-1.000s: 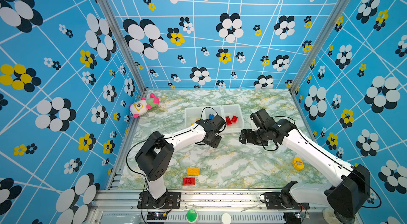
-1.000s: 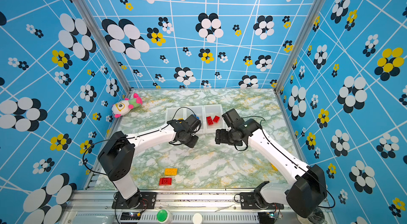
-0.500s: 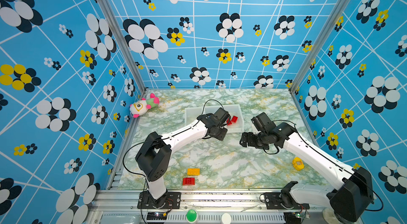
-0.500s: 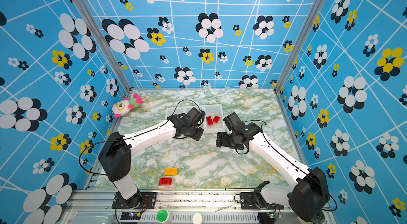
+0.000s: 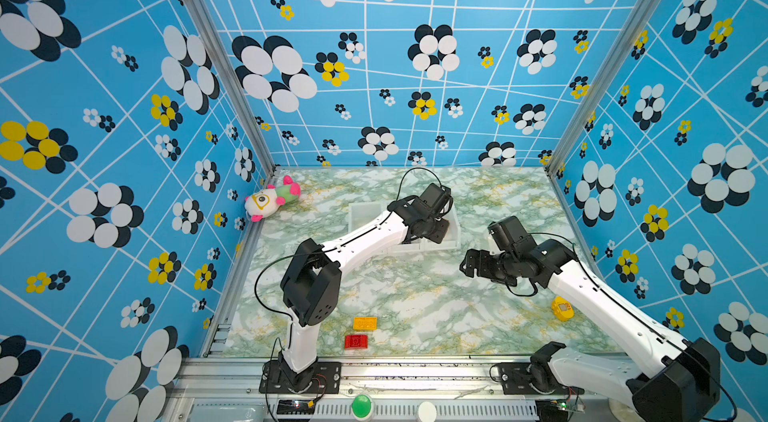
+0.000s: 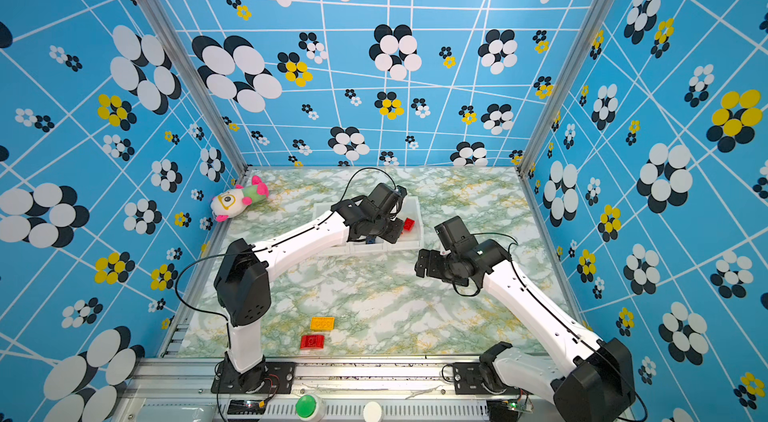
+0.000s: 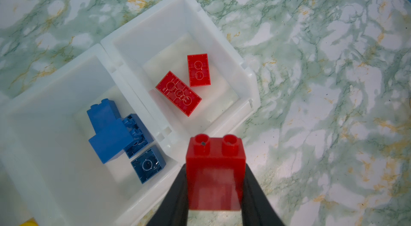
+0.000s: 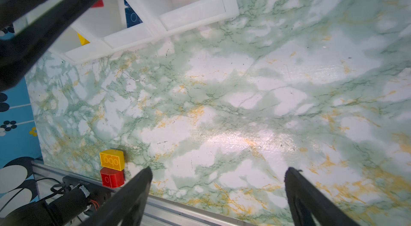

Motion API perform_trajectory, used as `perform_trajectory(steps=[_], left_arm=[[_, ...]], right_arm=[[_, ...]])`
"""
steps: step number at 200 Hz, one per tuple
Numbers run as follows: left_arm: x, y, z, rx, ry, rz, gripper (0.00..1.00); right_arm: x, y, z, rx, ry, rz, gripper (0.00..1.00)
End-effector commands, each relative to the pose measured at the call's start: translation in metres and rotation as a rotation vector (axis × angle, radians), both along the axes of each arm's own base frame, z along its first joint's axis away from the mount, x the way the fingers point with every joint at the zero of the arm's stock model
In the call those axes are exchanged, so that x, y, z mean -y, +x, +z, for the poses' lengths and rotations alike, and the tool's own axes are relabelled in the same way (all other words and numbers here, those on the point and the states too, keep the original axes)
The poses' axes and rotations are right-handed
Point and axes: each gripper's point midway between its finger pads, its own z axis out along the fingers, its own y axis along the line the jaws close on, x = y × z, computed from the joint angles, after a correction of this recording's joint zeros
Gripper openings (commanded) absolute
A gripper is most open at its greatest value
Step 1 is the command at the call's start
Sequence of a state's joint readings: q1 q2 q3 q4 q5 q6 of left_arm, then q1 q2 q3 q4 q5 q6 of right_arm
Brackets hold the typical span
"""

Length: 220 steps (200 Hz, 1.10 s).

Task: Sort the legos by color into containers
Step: 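Lift the red brick and carry it toward the red compartment, then open the left gripper to drop the red brick into the compartment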

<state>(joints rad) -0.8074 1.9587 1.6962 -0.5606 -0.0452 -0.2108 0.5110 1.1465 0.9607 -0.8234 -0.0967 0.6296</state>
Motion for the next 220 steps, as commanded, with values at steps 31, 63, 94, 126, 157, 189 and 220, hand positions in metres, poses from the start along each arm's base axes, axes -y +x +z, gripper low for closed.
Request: perform_trajectory(steps=[31,63,94,126,157,189,220], left_arm=[[0.017,0.025,-0.011,0.038,0.032,-0.010,0.17],[0.020,0.045,-0.024,0.032,0.035,0.021,0.17],[0.020,0.061,-0.038,0.025,0.046,0.046,0.17],[0.017,0.072,-0.048,0.019,0.059,0.069,0.19],[0.016,0.075,-0.052,0.013,0.064,0.082,0.39],[0.015,0.076,-0.049,0.018,0.061,0.090,0.58],[0.015,0.077,-0.043,0.030,0.055,0.094,0.64]], right_arm=[[0.003,-0.004,0.001,-0.007,0.025,-0.025,0.96],[0.003,-0.004,0.001,-0.008,0.029,-0.032,0.96],[0.004,-0.005,0.001,-0.007,0.032,-0.036,0.96],[0.004,-0.006,0.002,-0.006,0.036,-0.043,0.96],[0.006,-0.007,0.001,-0.005,0.034,-0.050,0.96],[0.008,-0.006,0.000,-0.007,0.027,-0.060,0.96],[0.011,-0.005,-0.001,-0.011,0.022,-0.075,0.96]])
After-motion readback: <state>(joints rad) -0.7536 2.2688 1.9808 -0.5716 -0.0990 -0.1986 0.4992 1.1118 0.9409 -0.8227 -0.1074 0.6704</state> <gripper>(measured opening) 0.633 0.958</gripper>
